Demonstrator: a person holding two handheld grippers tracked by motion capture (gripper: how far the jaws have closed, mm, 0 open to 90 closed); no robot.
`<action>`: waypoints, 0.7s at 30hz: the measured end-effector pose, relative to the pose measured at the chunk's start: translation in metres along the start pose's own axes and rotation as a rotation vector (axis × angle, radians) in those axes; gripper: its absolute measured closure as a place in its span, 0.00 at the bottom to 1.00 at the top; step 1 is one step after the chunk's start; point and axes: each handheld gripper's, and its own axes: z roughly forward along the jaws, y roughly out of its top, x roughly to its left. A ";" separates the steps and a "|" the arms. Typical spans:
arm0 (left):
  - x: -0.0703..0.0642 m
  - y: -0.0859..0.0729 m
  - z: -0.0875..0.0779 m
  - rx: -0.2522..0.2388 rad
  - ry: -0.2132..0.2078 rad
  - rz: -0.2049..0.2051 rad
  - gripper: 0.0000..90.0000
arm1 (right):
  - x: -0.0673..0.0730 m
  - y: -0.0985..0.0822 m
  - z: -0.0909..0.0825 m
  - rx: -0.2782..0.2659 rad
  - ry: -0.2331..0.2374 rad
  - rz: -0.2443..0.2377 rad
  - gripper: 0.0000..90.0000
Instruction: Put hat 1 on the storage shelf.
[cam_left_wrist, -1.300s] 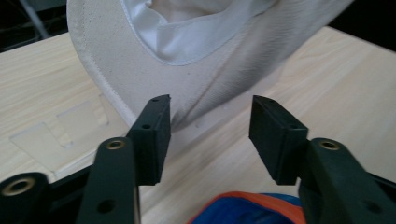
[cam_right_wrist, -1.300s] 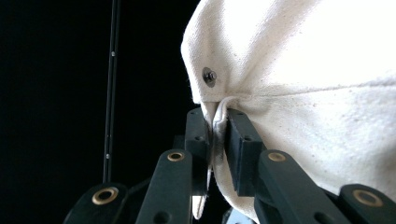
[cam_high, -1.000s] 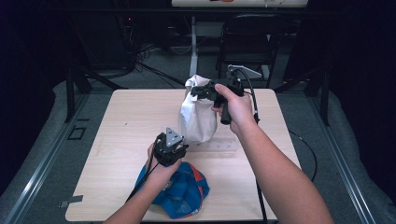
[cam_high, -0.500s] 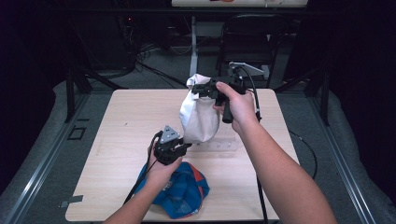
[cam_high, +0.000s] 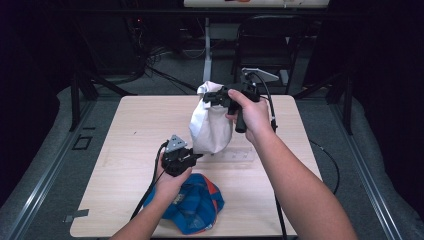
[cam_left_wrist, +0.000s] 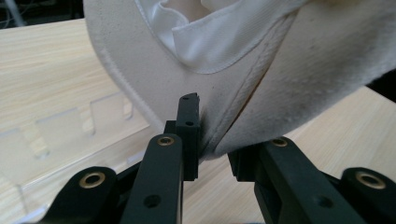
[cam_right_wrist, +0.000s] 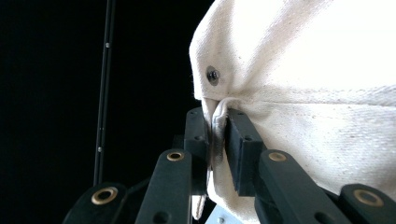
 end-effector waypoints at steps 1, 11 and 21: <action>0.001 -0.002 -0.001 0.005 0.011 -0.004 0.86 | -0.001 0.000 0.003 0.006 -0.005 -0.001 0.89; 0.008 -0.015 0.000 0.018 0.026 -0.077 0.89 | -0.009 -0.002 0.014 0.020 -0.023 0.004 0.87; 0.017 -0.027 -0.001 0.008 0.043 -0.174 0.89 | -0.005 -0.004 0.002 -0.045 -0.062 -0.083 0.72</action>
